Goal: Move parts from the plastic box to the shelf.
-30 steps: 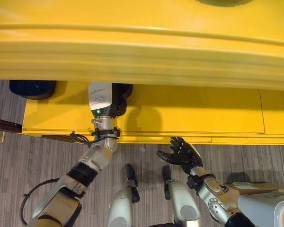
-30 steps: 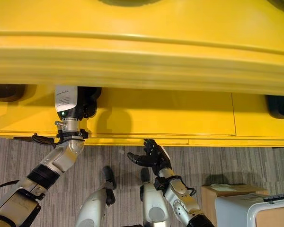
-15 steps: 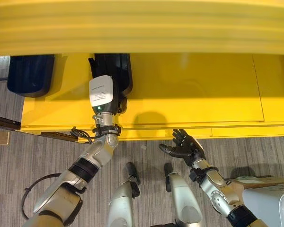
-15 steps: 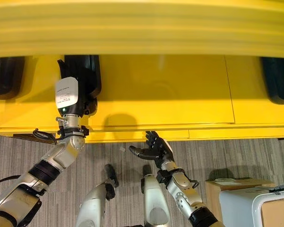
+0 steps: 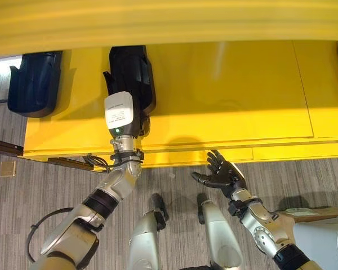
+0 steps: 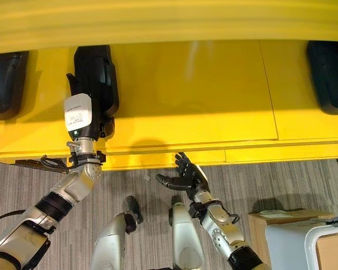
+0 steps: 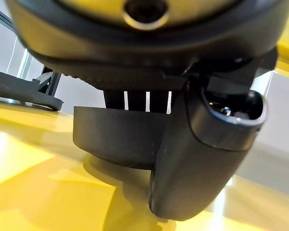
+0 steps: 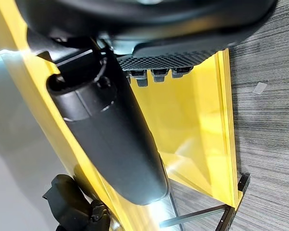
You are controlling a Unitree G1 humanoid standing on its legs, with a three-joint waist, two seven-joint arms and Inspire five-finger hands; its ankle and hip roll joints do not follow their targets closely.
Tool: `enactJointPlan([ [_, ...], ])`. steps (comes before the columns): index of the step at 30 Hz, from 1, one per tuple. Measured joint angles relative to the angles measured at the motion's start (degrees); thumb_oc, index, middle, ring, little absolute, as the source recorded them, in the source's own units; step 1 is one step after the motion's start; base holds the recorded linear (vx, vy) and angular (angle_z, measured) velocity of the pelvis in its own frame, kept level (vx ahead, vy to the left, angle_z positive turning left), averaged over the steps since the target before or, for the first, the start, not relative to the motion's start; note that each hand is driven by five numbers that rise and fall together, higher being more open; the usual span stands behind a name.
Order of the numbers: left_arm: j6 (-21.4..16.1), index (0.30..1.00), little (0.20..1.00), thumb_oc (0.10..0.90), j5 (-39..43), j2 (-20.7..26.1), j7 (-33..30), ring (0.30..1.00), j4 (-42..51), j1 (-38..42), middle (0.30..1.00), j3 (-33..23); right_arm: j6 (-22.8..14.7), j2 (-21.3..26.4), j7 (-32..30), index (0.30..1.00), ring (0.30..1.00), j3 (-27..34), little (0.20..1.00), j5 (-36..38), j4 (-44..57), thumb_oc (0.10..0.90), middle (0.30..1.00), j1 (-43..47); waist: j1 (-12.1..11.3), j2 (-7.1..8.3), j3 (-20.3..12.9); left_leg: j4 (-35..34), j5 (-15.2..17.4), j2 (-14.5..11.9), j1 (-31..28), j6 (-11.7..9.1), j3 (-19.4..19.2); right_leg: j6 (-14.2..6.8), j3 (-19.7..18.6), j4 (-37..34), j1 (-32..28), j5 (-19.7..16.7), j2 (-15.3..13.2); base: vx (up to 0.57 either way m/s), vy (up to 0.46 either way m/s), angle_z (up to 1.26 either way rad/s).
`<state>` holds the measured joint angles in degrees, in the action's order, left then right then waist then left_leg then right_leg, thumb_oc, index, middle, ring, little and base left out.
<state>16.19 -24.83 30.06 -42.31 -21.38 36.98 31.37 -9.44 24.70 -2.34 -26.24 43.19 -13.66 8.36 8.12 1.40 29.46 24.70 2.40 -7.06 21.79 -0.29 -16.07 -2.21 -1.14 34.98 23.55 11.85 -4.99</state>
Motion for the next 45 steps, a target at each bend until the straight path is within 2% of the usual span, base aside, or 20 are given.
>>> enactJointPlan([
  [7, 0.05, 0.3, 0.3, 0.4, -0.31, -0.05, 0.09, 0.3, -0.86, -0.14, 0.3, 0.04, 0.02, 0.39, 0.67, 1.0, 1.0, 0.03, 1.0, -0.02, 0.01, 0.9, 1.0, -1.31, 0.48, -0.36, -0.02, 2.25, 1.53, -0.14, 0.31, 0.22, 0.59, 0.54, 0.09, 2.24, 0.14, 1.69, -0.39, 0.03, 0.005, 0.02],
  [19, 1.22, 0.3, 0.3, 0.4, -1.4, 0.0, 0.13, 0.3, -1.65, -0.31, 0.3, 0.48, 0.87, 0.66, 1.45, 1.0, 1.0, 0.1, 1.0, -0.09, 0.01, 0.9, 1.0, -2.03, 1.07, -0.72, -0.19, 3.61, 2.06, -0.37, 0.18, -0.15, 0.82, 0.72, 0.15, 4.07, 0.14, 2.74, -0.17, 0.06, -0.005, 0.0],
  [20, 1.23, 0.47, 0.47, 0.522, -1.38, -0.01, 0.16, 0.47, -1.75, -0.33, 0.47, 0.5, 0.97, 0.7, 1.52, 1.0, 1.0, 0.1, 1.0, -0.09, 0.01, 0.9, 1.0, -2.04, 1.08, -0.81, -0.24, 3.77, 2.11, -0.44, 0.18, -0.22, 0.82, 0.74, 0.15, 4.11, 0.11, 2.76, -0.14, 0.1, -0.002, -0.01],
  [21, 1.26, 0.92, 0.92, 0.843, -1.38, -0.07, 0.32, 0.92, -2.04, -0.32, 0.92, 0.53, 1.05, 0.76, 1.66, 1.0, 1.0, 0.1, 1.0, -0.09, 0.01, 0.9, 1.0, -2.1, 1.12, -0.92, -0.3, 3.99, 2.18, -0.55, 0.11, -0.29, 0.81, 0.76, 0.14, 4.23, 0.0, 2.83, -0.13, 0.09, 0.001, -0.02],
  [22, 1.25, 1.0, 1.0, 0.9, -1.39, -0.12, 0.34, 1.0, -2.44, -0.33, 1.0, 0.55, 1.06, 0.76, 1.88, 1.0, 1.0, 0.13, 1.0, -0.09, 0.03, 0.9, 1.0, -2.19, 1.2, -0.96, -0.36, 4.02, 2.21, -0.56, -0.01, -0.31, 0.81, 0.8, 0.14, 4.29, -0.12, 2.89, -0.1, 0.06, 0.001, -0.01],
  [28, 2.6, 1.0, 1.0, 0.9, -1.36, -1.96, 0.42, 1.0, -4.97, -0.33, 1.0, 0.46, 2.16, 0.83, 2.94, 1.0, 1.0, 0.57, 1.0, -0.22, 2.54, 0.9, 1.0, -5.02, 1.36, -1.35, -1.11, 4.77, 2.74, -0.63, -1.09, -0.46, 0.86, 0.68, 0.12, 5.01, -1.26, 3.21, 0.19, 0.09, -0.012, -0.01],
  [35, 3.96, 1.0, 1.0, 0.9, -2.61, -2.01, 1.39, 1.0, -5.01, -1.45, 1.0, 0.4, 2.26, 0.77, 3.73, 1.0, 1.0, 0.66, 1.0, -0.22, 2.59, 0.9, 1.0, -6.84, 1.47, -0.9, -1.78, 4.75, 2.69, -0.8, -1.65, -0.6, 1.31, 0.95, 0.4, 5.3, -2.06, 3.38, 0.55, 0.04, -0.052, 0.01],
  [39, 4.2, 1.0, 1.0, 0.9, -2.59, -2.04, 2.3, 1.0, -5.08, -4.1, 1.0, 0.49, 2.3, 0.37, 3.73, 1.0, 1.0, 0.35, 1.0, -0.21, 2.61, 0.9, 1.0, -8.0, 1.46, 0.06, -4.57, 3.82, 2.72, -0.88, -2.37, -0.7, 1.36, 1.18, 0.51, 4.67, -2.43, 3.64, 0.48, 0.1, -0.039, 0.0],
  [42, 4.72, 1.0, 1.0, 0.9, -2.64, -2.32, 2.58, 1.0, -4.97, -7.1, 1.0, 0.5, 2.36, 0.28, 3.71, 1.0, 1.0, 0.31, 1.0, -0.21, 2.6, 0.9, 1.0, -8.65, 1.81, 0.06, -4.79, 2.31, 2.53, -0.86, -5.65, -1.34, 1.41, 1.21, 0.82, 2.94, -5.92, 3.64, 0.54, 0.12, -0.031, 0.01],
  [45, 4.67, 1.0, 1.0, 0.9, -3.22, -2.43, 3.19, 1.0, -4.77, -9.14, 1.0, 0.54, 3.05, 0.27, 3.78, 1.0, 1.0, 0.26, 1.0, -0.23, 2.56, 0.9, 1.0, -10.21, 1.75, -0.35, -6.44, 0.85, 2.13, -0.82, -6.71, -1.46, 1.33, 1.27, 1.0, 1.73, -6.82, 3.56, 0.53, 0.12, -0.026, 0.01],
])
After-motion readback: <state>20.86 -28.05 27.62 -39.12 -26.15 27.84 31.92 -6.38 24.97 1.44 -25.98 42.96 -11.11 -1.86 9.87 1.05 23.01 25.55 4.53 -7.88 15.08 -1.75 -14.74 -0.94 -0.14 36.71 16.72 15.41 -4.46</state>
